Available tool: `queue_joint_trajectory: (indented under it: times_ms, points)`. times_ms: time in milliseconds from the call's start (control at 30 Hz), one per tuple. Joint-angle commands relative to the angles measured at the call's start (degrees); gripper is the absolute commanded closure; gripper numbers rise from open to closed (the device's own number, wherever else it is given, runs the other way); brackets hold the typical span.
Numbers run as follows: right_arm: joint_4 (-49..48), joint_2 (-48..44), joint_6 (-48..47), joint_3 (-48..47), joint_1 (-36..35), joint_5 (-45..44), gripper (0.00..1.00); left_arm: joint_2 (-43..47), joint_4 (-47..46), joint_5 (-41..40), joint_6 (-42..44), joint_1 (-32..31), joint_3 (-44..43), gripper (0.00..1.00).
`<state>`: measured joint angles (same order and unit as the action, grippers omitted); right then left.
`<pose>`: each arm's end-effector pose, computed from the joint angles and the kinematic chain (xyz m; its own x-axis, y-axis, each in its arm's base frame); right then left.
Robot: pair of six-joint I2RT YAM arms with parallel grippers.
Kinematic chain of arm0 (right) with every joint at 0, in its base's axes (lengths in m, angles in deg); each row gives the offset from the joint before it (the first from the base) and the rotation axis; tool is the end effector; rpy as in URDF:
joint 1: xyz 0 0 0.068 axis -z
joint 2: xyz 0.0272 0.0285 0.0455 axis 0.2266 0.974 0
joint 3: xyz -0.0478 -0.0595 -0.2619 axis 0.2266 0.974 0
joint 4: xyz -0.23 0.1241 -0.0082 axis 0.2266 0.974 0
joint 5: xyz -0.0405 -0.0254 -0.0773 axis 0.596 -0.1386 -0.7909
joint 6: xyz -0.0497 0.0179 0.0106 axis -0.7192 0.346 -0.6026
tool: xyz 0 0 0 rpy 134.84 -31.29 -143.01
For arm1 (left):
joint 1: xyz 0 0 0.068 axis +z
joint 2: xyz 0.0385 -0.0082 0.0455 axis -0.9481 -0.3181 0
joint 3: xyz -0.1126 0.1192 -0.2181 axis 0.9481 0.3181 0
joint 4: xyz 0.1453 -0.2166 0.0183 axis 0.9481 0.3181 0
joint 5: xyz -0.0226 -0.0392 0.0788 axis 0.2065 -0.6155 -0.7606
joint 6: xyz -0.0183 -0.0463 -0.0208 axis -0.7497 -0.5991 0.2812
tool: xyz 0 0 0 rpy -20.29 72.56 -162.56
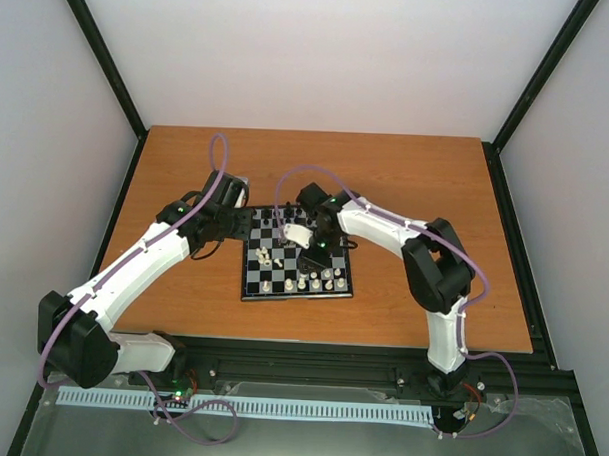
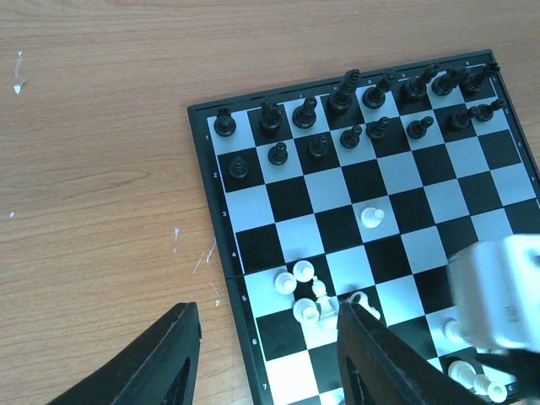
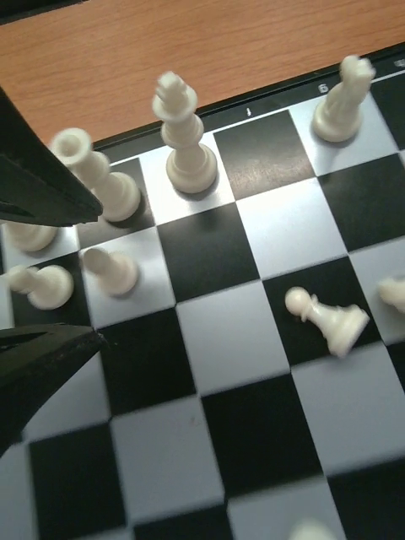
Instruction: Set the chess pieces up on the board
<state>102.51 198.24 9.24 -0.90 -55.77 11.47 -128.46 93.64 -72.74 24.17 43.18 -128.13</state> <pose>0.2789 0.2747 0.1786 -0.2557 -0.9155 -0.3106 -0.9543 0.1877 0.2325 0.2300 -0.1178 0.2948 -0.7984 0.0522 -0.5998 0.1315 0.9873 -0.0891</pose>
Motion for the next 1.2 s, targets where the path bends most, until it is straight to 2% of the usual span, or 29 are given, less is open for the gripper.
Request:
queue_joint_trajectory:
  times_ms: [0,100,233,400,567,700,800,933,1167]
  points:
    - [0.4,-7.1,0.5,-2.0,3.1,1.0,0.67,-0.7,0.1,-0.3,1.1,0.3,-0.7,0.52]
    - [0.5,-10.7,0.7,-1.7,6.5,1.0,0.66,-1.4,-0.2,0.8,1.5,0.4,-0.6,0.52]
    - [-0.6,-18.2,1.5,1.4,10.2,2.2,0.66,-3.0,-1.9,6.2,2.4,0.4,0.1,0.55]
    - [-6.7,-29.9,3.2,13.5,12.4,3.8,0.64,-7.9,-2.2,12.1,2.6,0.0,-0.6,0.62]
    - [-14.1,-38.1,3.7,23.4,14.1,4.3,0.62,-13.6,-1.2,10.5,2.8,-3.6,-4.6,0.62]
    - [-17.1,-37.1,3.8,24.8,14.2,4.7,0.61,-21.1,0.9,8.7,2.7,-6.5,-9.7,0.61]
    - [-18.5,-36.3,4.1,26.0,14.3,8.4,0.61,-26.4,2.5,5.4,2.6,-8.6,-14.1,0.61]
    - [-19.2,-35.5,4.7,26.7,14.2,9.4,0.61,-32.0,3.9,1.1,1.2,-8.9,-18.6,0.61]
    - [-19.2,-36.4,4.5,26.6,14.4,9.9,0.61,-38.0,5.4,-0.4,0.0,-9.0,-22.5,0.6]
